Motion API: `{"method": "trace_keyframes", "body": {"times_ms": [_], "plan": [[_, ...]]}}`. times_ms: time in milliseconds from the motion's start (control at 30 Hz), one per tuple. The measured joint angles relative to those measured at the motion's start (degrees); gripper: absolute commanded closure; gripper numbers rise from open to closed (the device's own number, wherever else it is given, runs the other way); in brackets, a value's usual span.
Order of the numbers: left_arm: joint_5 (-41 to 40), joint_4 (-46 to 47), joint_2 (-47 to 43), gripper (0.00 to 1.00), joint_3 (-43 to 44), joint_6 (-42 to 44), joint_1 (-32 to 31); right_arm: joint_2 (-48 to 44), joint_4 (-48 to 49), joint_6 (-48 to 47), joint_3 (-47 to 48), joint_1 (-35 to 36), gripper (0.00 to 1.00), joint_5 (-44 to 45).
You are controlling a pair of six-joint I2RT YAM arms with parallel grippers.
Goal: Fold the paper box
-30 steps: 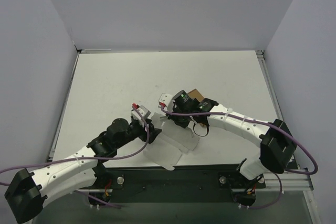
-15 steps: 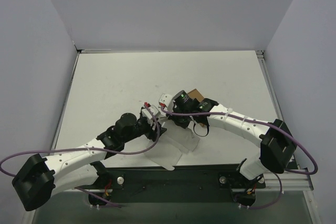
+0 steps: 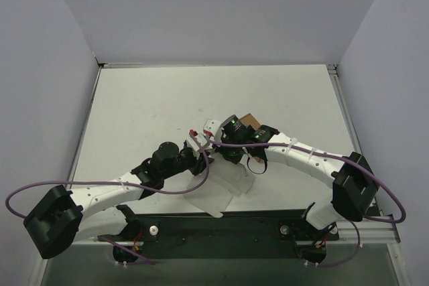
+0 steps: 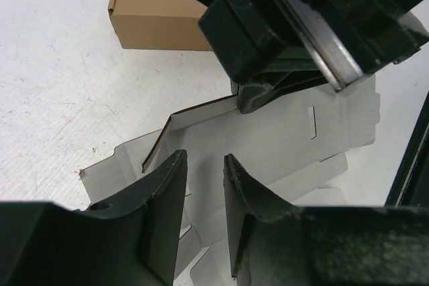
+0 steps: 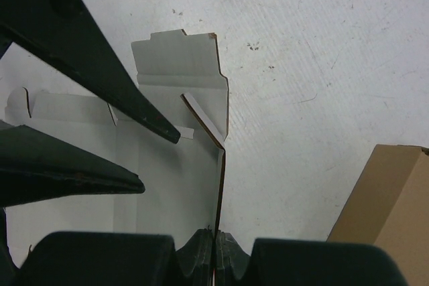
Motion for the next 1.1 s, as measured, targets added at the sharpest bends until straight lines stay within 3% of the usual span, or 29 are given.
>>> {"method": "trace_keyframes", "body": {"times_ms": [400,533,633,1100], "plan": [[-0.52,2.4,1.38,0.81,0.0,1.33,0.0,-0.44,-0.37,0.44,0.0,-0.28,1.0,-0.42],[-0.72,3.56,2.34,0.95,0.0,2.36,-0.04,-0.66,-0.57,0.72,0.0,-0.33,1.0,-0.52],[-0.9,4.26,2.84,1.0,-0.02,2.95,-0.15,-0.85,-0.92,0.92,0.0,-0.33,1.0,-0.63],[-3.91,5.2,2.12,1.0,-2.1,5.75,-2.43,-5.81,0.66,3.72,-2.58,-2.67,1.0,-3.69]]}}
